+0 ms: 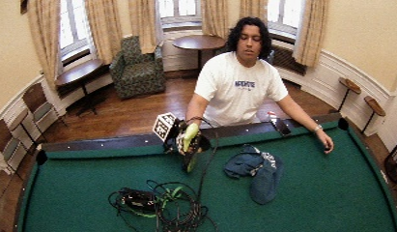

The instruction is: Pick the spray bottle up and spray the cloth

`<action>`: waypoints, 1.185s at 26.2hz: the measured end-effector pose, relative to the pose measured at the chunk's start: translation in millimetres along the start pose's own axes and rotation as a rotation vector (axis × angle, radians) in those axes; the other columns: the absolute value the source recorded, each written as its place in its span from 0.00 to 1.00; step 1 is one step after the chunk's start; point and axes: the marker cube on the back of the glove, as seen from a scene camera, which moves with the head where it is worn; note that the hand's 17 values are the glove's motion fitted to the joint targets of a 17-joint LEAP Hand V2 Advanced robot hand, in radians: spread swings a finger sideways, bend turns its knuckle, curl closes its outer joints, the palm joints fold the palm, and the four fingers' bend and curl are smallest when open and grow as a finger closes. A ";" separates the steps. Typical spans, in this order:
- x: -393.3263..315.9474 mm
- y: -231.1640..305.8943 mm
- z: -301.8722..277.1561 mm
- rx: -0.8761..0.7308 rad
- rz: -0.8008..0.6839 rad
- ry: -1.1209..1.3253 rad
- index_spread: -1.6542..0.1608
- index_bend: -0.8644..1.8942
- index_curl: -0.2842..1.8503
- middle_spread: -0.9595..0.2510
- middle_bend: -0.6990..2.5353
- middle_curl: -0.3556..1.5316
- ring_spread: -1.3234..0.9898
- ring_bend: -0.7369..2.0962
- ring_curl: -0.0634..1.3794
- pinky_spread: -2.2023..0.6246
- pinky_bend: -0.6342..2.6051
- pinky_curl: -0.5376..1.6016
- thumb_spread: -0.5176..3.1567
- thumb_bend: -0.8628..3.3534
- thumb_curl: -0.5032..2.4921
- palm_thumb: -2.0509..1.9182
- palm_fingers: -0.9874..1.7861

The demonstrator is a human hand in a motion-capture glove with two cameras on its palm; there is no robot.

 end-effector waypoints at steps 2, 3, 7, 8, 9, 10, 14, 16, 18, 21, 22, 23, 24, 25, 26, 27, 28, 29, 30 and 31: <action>-13.4 -6.6 -7.4 -0.033 -0.054 0.051 0.75 0.45 0.37 0.62 0.42 0.49 0.48 0.52 0.39 0.68 0.33 0.44 0.27 0.20 0.38 0.75 0.87; -20.5 -10.1 -11.1 -0.045 -0.080 0.081 0.75 0.46 0.37 0.62 0.42 0.49 0.48 0.52 0.39 0.68 0.33 0.45 0.26 0.20 0.38 0.75 0.87; -48.5 -24.9 -24.2 -0.076 -0.168 0.204 0.75 0.46 0.38 0.62 0.43 0.49 0.48 0.53 0.39 0.67 0.33 0.45 0.25 0.20 0.39 0.75 0.86; -54.2 -27.9 -26.3 -0.086 -0.190 0.234 0.75 0.46 0.38 0.62 0.43 0.49 0.48 0.53 0.39 0.67 0.33 0.45 0.25 0.20 0.39 0.75 0.86; -59.3 -30.3 -27.8 -0.098 -0.215 0.264 0.75 0.47 0.38 0.62 0.43 0.49 0.48 0.53 0.39 0.67 0.33 0.45 0.25 0.20 0.39 0.75 0.86; -64.1 -32.0 -28.8 -0.114 -0.243 0.297 0.75 0.47 0.38 0.62 0.43 0.49 0.48 0.53 0.39 0.67 0.34 0.45 0.25 0.20 0.39 0.75 0.86; -81.0 -36.4 -22.8 -0.184 -0.375 0.460 0.75 0.47 0.39 0.62 0.43 0.50 0.48 0.53 0.40 0.67 0.34 0.45 0.24 0.20 0.40 0.75 0.86; -88.5 -39.3 -11.8 -0.203 -0.461 0.558 0.75 0.47 0.39 0.62 0.43 0.50 0.48 0.53 0.40 0.67 0.34 0.45 0.24 0.20 0.40 0.75 0.86; -95.6 -38.7 1.1 -0.223 -0.530 0.655 0.75 0.47 0.40 0.63 0.43 0.50 0.48 0.54 0.40 0.67 0.34 0.45 0.24 0.20 0.41 0.75 0.86; -106.2 -27.6 16.7 -0.285 -0.604 0.787 0.75 0.47 0.40 0.63 0.43 0.50 0.48 0.54 0.40 0.67 0.34 0.45 0.24 0.20 0.41 0.75 0.85; -110.2 -22.4 21.3 -0.312 -0.630 0.827 0.75 0.47 0.40 0.63 0.44 0.50 0.48 0.54 0.40 0.67 0.34 0.45 0.24 0.20 0.41 0.75 0.85; -114.3 -17.4 26.1 -0.342 -0.658 0.865 0.75 0.47 0.40 0.63 0.44 0.50 0.48 0.54 0.40 0.67 0.34 0.45 0.24 0.20 0.41 0.75 0.85; -118.5 -13.1 31.5 -0.372 -0.689 0.900 0.75 0.47 0.40 0.63 0.44 0.50 0.48 0.54 0.40 0.67 0.34 0.45 0.23 0.20 0.41 0.75 0.85; -122.8 -9.6 37.7 -0.399 -0.721 0.931 0.75 0.47 0.40 0.63 0.44 0.50 0.48 0.54 0.40 0.67 0.34 0.45 0.23 0.20 0.42 0.75 0.85; -127.1 -6.6 44.6 -0.420 -0.754 0.959 0.75 0.47 0.40 0.63 0.44 0.50 0.48 0.54 0.40 0.67 0.34 0.46 0.23 0.20 0.42 0.75 0.85; -131.1 -3.7 52.0 -0.437 -0.785 0.985 0.75 0.47 0.40 0.63 0.44 0.50 0.48 0.54 0.40 0.67 0.34 0.46 0.23 0.20 0.42 0.75 0.85; -134.7 -0.6 59.6 -0.452 -0.817 1.011 0.75 0.47 0.41 0.63 0.44 0.50 0.48 0.54 0.40 0.67 0.34 0.46 0.23 0.20 0.42 0.75 0.85; -137.7 2.8 67.4 -0.466 -0.848 1.038 0.75 0.47 0.41 0.63 0.44 0.50 0.48 0.54 0.40 0.67 0.34 0.46 0.23 0.20 0.42 0.75 0.85; -140.3 6.4 75.4 -0.481 -0.879 1.067 0.75 0.47 0.41 0.63 0.44 0.50 0.48 0.54 0.40 0.67 0.34 0.46 0.23 0.20 0.42 0.75 0.85; -142.5 10.4 83.7 -0.496 -0.912 1.098 0.75 0.47 0.41 0.63 0.44 0.50 0.48 0.54 0.40 0.67 0.34 0.45 0.23 0.20 0.42 0.75 0.85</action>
